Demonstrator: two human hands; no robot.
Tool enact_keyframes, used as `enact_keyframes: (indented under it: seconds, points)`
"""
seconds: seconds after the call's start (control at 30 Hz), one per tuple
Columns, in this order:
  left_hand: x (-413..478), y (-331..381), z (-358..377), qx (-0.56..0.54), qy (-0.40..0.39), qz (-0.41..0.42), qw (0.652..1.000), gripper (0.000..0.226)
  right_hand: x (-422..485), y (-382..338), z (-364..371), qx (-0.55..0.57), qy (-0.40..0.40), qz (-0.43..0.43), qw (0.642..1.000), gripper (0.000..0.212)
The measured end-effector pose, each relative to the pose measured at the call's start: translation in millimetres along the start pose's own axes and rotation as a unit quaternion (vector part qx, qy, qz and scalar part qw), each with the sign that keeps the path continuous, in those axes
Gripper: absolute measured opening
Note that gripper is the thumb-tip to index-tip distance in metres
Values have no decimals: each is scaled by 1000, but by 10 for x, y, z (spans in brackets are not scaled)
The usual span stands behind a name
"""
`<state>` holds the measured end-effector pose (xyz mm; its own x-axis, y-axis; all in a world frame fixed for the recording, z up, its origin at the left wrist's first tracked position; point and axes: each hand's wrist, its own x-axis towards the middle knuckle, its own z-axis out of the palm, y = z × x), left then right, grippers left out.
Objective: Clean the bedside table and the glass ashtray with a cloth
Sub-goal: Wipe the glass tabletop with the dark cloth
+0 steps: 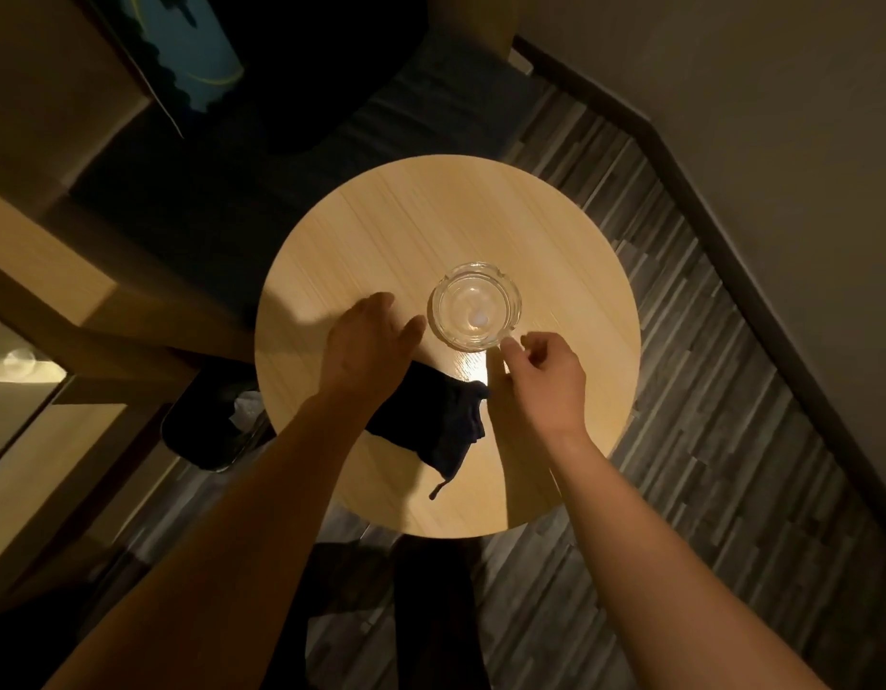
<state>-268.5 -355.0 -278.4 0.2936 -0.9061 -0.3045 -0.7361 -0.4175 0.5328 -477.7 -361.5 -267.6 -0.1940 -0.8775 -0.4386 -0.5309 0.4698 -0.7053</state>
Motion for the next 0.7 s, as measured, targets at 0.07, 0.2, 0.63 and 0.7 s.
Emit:
enact_keyframes:
  seconds: [0.07,0.2,0.63,0.7]
  points:
    - [-129,-146,-49,31,10,-23,999,61,-128,67,-33,-12,-16,11,1000,32]
    - [-409,-295,-27,49,-9,-87,995,60,-377,128,70,-40,-49,35,997,37]
    - [-778,-334,155,-75,13,-143,987,40,-645,56,531,-73,-69,20,995,23]
    - [-805,-353,109,-129,3,-165,978,40,-656,27,490,-26,-82,35,996,26]
